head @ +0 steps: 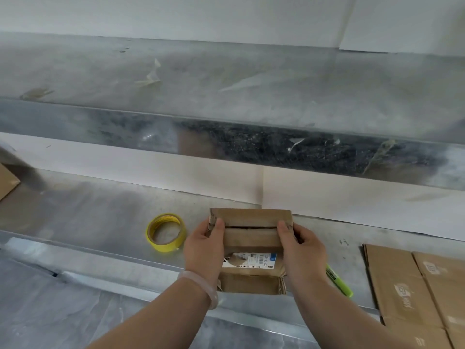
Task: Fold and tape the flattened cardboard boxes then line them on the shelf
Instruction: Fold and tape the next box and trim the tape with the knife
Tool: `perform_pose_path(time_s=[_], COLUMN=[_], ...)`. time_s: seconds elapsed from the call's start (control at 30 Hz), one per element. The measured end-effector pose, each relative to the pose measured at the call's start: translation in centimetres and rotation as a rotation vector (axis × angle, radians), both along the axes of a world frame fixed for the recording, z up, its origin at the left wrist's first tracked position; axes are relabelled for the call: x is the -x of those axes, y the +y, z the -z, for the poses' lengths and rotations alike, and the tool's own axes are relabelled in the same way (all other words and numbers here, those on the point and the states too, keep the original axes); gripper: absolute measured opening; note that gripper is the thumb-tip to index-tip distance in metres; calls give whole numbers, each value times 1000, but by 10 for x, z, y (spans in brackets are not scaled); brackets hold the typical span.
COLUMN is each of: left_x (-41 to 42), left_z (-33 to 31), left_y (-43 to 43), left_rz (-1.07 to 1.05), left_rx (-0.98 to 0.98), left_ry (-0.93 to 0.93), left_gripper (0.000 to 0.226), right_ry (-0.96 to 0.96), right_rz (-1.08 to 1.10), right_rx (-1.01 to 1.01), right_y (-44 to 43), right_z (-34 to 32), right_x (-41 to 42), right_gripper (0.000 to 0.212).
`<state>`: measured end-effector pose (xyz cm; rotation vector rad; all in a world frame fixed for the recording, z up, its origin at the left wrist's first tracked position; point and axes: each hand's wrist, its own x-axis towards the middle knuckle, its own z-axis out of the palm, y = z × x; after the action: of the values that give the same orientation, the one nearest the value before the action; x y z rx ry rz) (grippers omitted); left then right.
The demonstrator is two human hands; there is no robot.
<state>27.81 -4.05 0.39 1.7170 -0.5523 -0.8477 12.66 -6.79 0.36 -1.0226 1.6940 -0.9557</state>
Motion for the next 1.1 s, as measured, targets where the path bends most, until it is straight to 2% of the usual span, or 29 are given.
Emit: perform_pose_path(time_s=[0.13, 0.3, 0.47, 0.63, 0.7, 0.8, 0.87, 0.9, 0.97, 1.1], left_x=[-1, -3, -8, -19, -22, -30, -36, -40, -46, -48], left_z=[2, 2, -3, -3, -4, -10, -13, -13, -6, 23], left_y=[0, 4, 8, 12, 20, 35, 46, 50, 58, 62], left_rz=[-24, 32, 119, 159, 142, 162, 223, 254, 333, 537], left_rx=[-13, 5, 3, 9, 60, 167, 210, 225, 259, 226], left_ry=[46, 11, 26, 142, 219, 291, 213, 136, -11, -172], left_gripper=[28, 35, 35, 27, 35, 35, 34, 33, 29, 28], right_ry=[-19, 9, 134, 46, -4, -18, -19, 6, 116, 510], right_rz=[7, -29, -167, -276, -312, -335, -296, -292, -373, -648], right_rx=[-17, -15, 29, -108, -105, 71, 224, 312, 511, 859], right_y=[3, 4, 5, 8, 21, 39, 47, 49, 50, 30], right_z=[-3, 0, -2, 2, -2, -16, -26, -29, -36, -26], right_x=[0, 3, 6, 10, 10, 10, 11, 12, 11, 11], right_gripper=[34, 36, 32, 36, 38, 44, 71, 77, 69, 54])
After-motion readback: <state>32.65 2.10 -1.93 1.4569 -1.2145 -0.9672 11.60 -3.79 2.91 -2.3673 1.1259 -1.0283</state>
